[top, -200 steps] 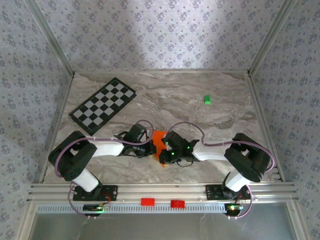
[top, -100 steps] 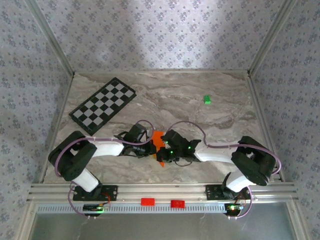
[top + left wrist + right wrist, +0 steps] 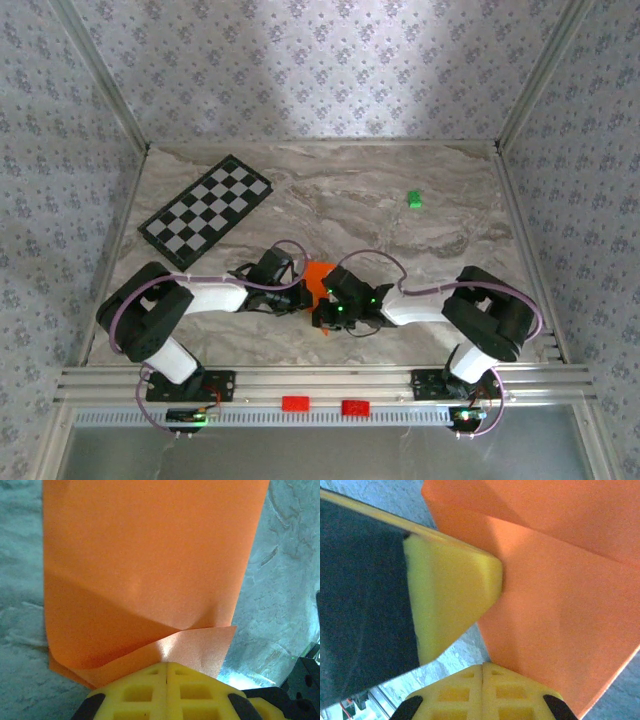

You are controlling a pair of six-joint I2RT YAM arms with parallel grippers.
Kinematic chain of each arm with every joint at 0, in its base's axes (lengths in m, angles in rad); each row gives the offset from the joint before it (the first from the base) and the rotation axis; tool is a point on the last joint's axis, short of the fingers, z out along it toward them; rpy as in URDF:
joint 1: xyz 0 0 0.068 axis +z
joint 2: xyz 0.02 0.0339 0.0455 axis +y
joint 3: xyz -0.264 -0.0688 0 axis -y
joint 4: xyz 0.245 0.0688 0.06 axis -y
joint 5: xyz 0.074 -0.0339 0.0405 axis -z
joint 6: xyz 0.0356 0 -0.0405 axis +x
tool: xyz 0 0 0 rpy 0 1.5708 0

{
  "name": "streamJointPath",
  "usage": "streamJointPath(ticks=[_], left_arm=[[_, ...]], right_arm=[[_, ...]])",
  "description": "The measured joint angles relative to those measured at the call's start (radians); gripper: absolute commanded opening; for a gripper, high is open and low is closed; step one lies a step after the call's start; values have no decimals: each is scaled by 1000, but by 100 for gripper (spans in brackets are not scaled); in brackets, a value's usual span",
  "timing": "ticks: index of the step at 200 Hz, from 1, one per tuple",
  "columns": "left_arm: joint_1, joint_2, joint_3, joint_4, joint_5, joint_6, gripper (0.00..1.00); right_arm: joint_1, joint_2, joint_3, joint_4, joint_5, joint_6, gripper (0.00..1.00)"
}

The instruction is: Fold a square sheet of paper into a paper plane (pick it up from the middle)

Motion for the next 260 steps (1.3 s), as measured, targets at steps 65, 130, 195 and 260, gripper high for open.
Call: streamJointPath(ticks=[65, 130, 195, 260], left_arm=[[0, 0, -1, 2, 0, 0, 0], [0, 0, -1, 2, 0, 0, 0], [0, -13, -13, 8, -11, -5, 0], [0, -13, -13, 8, -11, -5, 0]], right_arm=[[14, -76, -107, 67, -2, 31, 6], [16, -197, -209, 42, -11, 45, 7], [-29, -263, -140, -102, -11, 37, 4], [-83, -39, 29, -34, -59, 37, 4]])
